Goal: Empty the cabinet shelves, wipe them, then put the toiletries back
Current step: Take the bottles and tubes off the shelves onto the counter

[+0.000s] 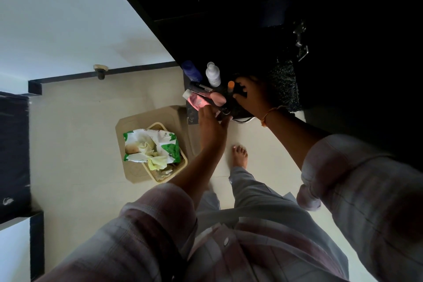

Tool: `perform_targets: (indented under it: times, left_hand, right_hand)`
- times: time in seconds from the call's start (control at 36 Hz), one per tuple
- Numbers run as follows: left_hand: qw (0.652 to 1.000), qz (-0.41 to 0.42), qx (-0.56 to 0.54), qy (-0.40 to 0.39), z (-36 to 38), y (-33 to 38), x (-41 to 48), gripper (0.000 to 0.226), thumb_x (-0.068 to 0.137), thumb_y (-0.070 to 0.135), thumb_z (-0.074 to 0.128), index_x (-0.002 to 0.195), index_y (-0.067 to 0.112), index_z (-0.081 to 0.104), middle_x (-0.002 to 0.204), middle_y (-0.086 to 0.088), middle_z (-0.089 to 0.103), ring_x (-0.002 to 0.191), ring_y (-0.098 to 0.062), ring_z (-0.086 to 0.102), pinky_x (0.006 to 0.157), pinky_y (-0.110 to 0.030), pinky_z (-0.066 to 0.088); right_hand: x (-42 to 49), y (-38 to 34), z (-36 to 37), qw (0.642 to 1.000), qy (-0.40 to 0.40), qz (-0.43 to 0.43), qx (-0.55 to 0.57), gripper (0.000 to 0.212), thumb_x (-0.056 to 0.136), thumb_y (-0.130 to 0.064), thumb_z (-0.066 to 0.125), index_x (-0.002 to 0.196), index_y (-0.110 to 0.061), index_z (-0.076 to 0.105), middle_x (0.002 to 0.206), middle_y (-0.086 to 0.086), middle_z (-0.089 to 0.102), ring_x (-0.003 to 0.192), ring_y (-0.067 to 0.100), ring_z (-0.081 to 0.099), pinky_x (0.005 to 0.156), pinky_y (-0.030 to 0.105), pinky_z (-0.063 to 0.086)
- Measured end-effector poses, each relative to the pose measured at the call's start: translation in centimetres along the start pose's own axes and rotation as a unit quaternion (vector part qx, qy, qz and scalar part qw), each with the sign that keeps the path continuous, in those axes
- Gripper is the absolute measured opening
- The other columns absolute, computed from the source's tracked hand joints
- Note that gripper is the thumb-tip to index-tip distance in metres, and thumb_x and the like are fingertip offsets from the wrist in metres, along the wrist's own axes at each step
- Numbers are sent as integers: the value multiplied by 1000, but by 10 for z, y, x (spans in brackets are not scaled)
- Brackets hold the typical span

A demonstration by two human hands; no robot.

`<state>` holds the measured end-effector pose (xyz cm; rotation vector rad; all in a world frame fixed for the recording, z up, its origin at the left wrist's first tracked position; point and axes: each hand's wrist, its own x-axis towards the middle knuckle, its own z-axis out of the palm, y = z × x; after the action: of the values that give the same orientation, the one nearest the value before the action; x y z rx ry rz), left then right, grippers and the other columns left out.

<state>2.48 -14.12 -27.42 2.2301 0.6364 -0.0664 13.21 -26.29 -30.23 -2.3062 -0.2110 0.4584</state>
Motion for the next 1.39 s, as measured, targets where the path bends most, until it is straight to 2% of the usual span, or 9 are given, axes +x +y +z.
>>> perform_targets:
  times: [0.08,0.19,0.33,0.67,0.81,0.94,1.19,1.31,1.39]
  left_hand:
    - [995,89,54,-11,-18,4,-2,37,83,28,74,105,7,54,110,-10,54,101,-24,51,81,-31,45]
    - [975,191,113,27,-47,18,2,40,86,41,67,107,9,56,107,-10,56,101,-26,50,84,-38,47]
    - [947,280,133,87,-90,56,12,32,91,39,60,97,8,57,93,-10,55,86,-27,49,73,-37,45]
    - [861,440,21,255,-223,204,19,22,91,26,67,99,9,57,104,-7,56,97,-21,50,84,-34,46]
    - [814,493,5,306,-266,256,16,27,92,30,66,104,6,60,109,-8,57,102,-20,52,87,-36,48]
    - [790,509,-7,342,-308,307,16,34,95,36,60,116,9,59,120,-6,56,113,-19,50,93,-39,48]
    - [697,579,26,422,-373,395,15,40,94,33,60,120,3,57,123,-12,56,115,-26,50,99,-35,44]
    - [688,585,47,427,-394,435,17,43,94,36,56,124,6,55,127,-10,52,118,-26,48,99,-33,43]
    - [709,586,60,389,-406,463,20,43,93,37,57,127,11,53,130,-6,49,119,-23,46,96,-33,44]
  right_hand:
    - [-15,-14,-15,998,44,-18,-27,39,84,-23,70,118,-7,62,118,20,60,104,38,60,88,47,50]
    - [-36,-39,-36,989,116,-28,-83,42,85,-37,65,118,-12,62,122,15,60,105,38,59,80,40,51]
    - [-51,-83,-69,972,201,-56,-112,42,84,-41,63,119,-18,62,123,8,58,106,32,59,81,38,52]
    - [-77,-247,-181,870,435,-220,-78,35,86,-41,60,113,-19,64,116,1,61,106,23,56,83,34,51]
    - [-89,-299,-229,825,495,-261,-82,37,86,-41,61,115,-19,64,118,0,59,106,21,53,81,33,50]
    - [-95,-344,-277,773,552,-302,-81,39,85,-39,62,117,-18,64,117,0,58,104,23,53,86,38,49]
    - [-104,-410,-361,707,623,-315,-116,45,87,-42,57,124,-17,59,125,6,53,114,28,49,96,40,44]
    - [-101,-432,-400,704,641,-274,-134,47,86,-46,52,121,-15,57,129,11,50,116,33,47,98,42,42]
    - [-94,-440,-425,715,641,-234,-151,54,84,-52,47,116,-10,59,129,17,51,117,38,47,97,43,41]
